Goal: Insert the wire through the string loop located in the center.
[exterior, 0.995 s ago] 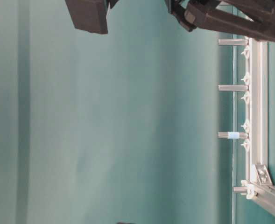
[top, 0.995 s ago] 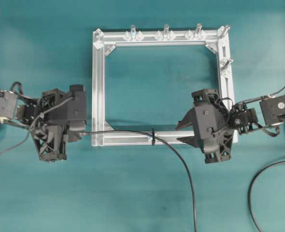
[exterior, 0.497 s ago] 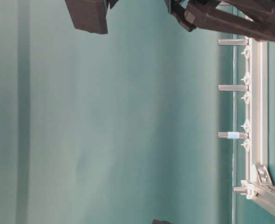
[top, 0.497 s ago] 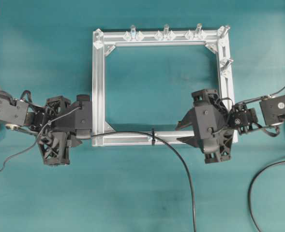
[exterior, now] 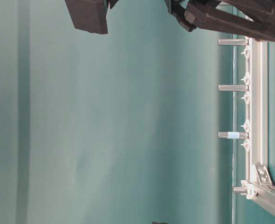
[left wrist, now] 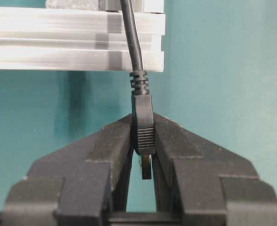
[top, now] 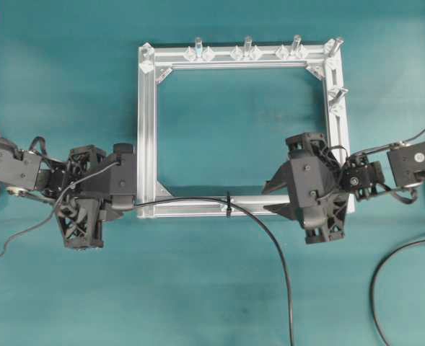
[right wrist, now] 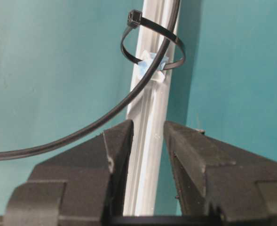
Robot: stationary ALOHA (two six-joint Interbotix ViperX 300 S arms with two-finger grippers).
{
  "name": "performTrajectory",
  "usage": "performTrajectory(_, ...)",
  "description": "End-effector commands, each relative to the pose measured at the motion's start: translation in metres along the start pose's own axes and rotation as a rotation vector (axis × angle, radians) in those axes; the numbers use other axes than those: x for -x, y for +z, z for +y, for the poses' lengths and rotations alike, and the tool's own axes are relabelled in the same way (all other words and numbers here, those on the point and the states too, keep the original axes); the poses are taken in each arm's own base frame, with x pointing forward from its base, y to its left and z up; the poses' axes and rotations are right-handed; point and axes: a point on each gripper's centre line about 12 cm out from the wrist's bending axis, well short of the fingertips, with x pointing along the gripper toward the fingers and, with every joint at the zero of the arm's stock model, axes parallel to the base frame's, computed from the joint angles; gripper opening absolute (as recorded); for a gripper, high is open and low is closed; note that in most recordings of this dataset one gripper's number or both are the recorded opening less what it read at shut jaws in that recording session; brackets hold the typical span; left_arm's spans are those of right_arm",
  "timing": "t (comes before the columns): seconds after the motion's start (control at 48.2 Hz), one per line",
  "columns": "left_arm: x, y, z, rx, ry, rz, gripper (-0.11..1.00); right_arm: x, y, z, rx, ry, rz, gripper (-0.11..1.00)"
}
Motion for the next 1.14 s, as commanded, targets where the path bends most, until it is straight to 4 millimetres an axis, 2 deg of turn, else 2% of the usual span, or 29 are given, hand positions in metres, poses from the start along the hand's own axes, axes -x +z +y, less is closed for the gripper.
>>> performTrajectory(0.0, 0.006, 0.008, -0.005, -0.006, -0.013, -0.034, 0.14, 0.005, 0.011, 0.002, -0.001, 0.007, -0.041, 0.37)
performTrajectory(0.145, 0.006, 0.009, -0.006, -0.016, -0.015, -0.037, 0.53, 0.005, 0.011, 0.002, 0.001, 0.007, -0.039, 0.37)
performTrajectory(0.166, 0.006, 0.009, -0.007, -0.019, -0.015, -0.037, 0.55, 0.005, 0.009, 0.002, -0.001, 0.007, -0.036, 0.37)
performTrajectory(0.269, 0.006, 0.009, -0.008, -0.024, -0.017, -0.041, 0.48, 0.005, 0.009, 0.002, 0.001, 0.007, -0.036, 0.37)
performTrajectory(0.373, 0.011, 0.012, -0.009, -0.031, -0.022, -0.057, 0.48, 0.005, 0.010, 0.001, -0.002, 0.005, -0.036, 0.37)
performTrajectory(0.767, 0.055, 0.023, -0.012, -0.067, -0.060, -0.228, 0.47, 0.005, 0.011, 0.002, 0.002, 0.007, -0.041, 0.37)
performTrajectory(1.119, 0.077, 0.028, -0.013, -0.110, -0.087, -0.404, 0.47, 0.008, 0.016, 0.003, 0.001, 0.012, -0.066, 0.37)
